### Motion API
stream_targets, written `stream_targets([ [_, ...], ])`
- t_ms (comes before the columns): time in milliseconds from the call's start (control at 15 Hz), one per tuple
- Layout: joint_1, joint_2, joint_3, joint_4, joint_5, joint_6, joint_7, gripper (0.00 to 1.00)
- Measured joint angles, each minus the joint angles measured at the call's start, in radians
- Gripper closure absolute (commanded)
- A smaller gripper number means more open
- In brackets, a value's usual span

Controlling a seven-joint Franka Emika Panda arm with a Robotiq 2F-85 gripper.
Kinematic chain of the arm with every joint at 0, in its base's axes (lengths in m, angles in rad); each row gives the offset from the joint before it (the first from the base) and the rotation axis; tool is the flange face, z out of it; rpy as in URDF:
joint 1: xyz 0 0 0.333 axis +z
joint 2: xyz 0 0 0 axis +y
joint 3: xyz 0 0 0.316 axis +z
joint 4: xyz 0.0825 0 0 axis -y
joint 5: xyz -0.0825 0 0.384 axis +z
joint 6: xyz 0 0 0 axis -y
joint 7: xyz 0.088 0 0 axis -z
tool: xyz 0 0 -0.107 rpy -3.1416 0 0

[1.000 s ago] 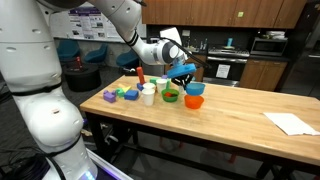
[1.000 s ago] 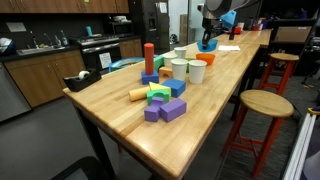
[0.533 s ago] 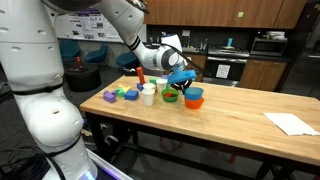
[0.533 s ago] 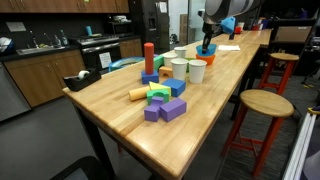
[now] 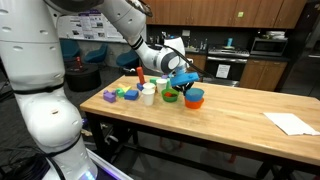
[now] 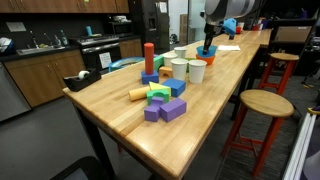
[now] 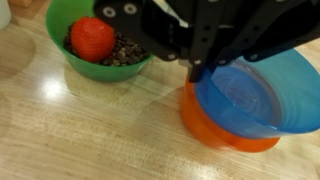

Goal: Put the bowls together

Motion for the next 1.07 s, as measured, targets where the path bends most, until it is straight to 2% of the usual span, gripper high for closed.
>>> stream_targets([
  [267,-0.011,0.001,0.000,0.000,0.016,0.000,-0.019,0.49],
  [667,-0.018,0.001,0.000,0.000,0.016,0.001,-0.021,0.06],
  [733,-0.018,0.001,0.000,0.000,0.016,0.001,-0.021,0.02],
  [1067,-0.016,-0.003,0.000,-0.027,-0.006,0.028,0.016,0.00],
])
